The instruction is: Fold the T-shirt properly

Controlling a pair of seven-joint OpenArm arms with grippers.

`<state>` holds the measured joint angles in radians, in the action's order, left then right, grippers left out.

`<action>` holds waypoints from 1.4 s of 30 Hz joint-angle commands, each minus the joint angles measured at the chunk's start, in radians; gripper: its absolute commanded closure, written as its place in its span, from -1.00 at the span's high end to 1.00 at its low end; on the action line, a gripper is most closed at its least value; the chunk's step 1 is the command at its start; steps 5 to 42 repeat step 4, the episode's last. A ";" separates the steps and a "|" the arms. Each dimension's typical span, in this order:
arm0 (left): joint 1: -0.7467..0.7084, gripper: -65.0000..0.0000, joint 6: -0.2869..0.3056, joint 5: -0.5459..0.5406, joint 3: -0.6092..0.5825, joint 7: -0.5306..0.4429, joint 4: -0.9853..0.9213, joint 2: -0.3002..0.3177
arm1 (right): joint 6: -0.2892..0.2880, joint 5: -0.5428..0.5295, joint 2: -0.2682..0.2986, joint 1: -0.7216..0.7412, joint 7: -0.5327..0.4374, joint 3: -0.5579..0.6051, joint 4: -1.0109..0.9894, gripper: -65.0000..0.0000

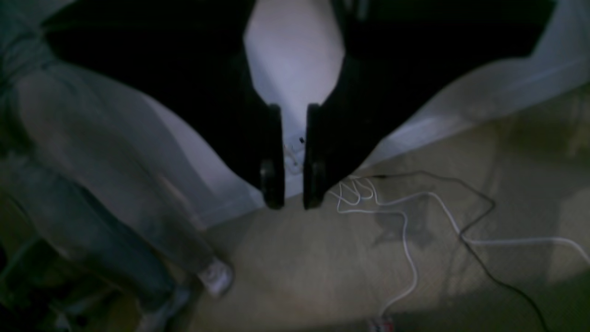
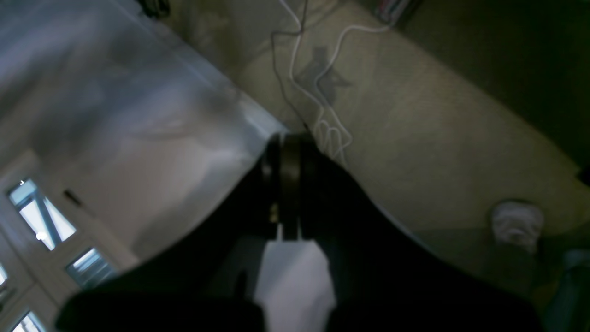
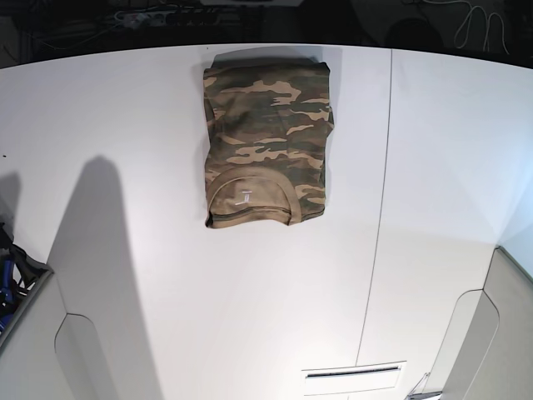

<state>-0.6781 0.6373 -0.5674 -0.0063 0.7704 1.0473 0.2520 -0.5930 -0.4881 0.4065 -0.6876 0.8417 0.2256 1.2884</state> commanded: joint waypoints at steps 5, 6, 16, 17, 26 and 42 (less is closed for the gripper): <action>0.031 -0.73 0.010 0.080 -0.037 -0.018 -0.035 -0.019 | 0.008 0.003 0.006 0.076 0.002 -0.002 -0.097 -1.00; 0.031 -0.73 0.010 0.080 -0.037 -0.018 -0.035 -0.019 | 0.008 0.003 0.006 0.076 0.002 -0.002 -0.097 -1.00; 0.031 -0.73 0.010 0.080 -0.037 -0.018 -0.035 -0.019 | 0.008 0.003 0.006 0.076 0.002 -0.002 -0.097 -1.00; 0.031 -0.73 0.010 0.080 -0.037 -0.018 -0.035 -0.019 | 0.008 0.003 0.006 0.076 0.002 -0.002 -0.097 -1.00; 0.031 -0.73 0.010 0.080 -0.037 -0.018 -0.035 -0.019 | 0.008 0.003 0.006 0.076 0.002 -0.002 -0.097 -1.00; 0.031 -0.73 0.010 0.080 -0.037 -0.018 -0.035 -0.019 | 0.008 0.003 0.006 0.076 0.002 -0.002 -0.097 -1.00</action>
